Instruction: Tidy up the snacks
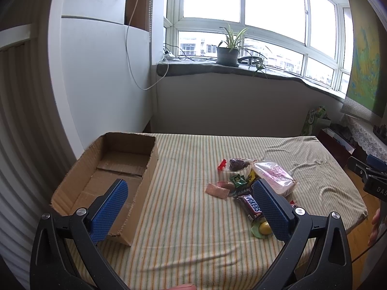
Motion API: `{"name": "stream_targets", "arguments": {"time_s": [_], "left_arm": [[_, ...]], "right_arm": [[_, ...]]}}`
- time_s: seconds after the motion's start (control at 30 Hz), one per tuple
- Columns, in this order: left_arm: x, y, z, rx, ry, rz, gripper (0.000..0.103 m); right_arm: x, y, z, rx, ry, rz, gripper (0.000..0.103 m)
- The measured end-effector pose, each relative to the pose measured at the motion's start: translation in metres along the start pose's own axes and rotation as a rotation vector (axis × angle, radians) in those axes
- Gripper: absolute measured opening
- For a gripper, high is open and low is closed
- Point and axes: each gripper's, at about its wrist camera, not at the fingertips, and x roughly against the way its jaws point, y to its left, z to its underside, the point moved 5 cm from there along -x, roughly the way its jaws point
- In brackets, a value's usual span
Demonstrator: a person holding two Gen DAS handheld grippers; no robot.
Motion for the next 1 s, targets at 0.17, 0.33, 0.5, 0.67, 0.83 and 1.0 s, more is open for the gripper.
{"name": "stream_targets", "arguments": {"time_s": [0.17,0.33,0.5,0.67,0.83,1.0], "left_arm": [[-0.0013,0.0007,-0.0010,-0.001,0.002,0.000,0.103],[0.0007,0.0004,-0.0012,-0.001,0.000,0.000,0.103],[-0.0009,0.0009,-0.0015,0.000,0.003,0.000,0.103],[-0.0010,0.0009,-0.0018,0.000,0.004,0.001,0.103],[-0.0012,0.0006,-0.0020,0.000,0.004,0.001,0.103],[-0.0022,0.0003,-0.0017,0.001,0.007,0.002,0.103]], "right_arm": [[-0.0004,-0.0011,0.0003,0.000,0.004,0.001,0.103],[-0.0008,-0.0001,0.0002,0.001,0.003,0.002,0.103],[-0.0012,0.0003,0.0003,0.002,0.004,0.003,0.103],[-0.0010,0.0000,0.0004,0.002,0.005,0.002,0.103],[-0.0014,0.0005,0.0002,0.003,0.006,0.002,0.103],[-0.0008,-0.0009,0.0016,0.003,0.009,0.004,0.103]]}}
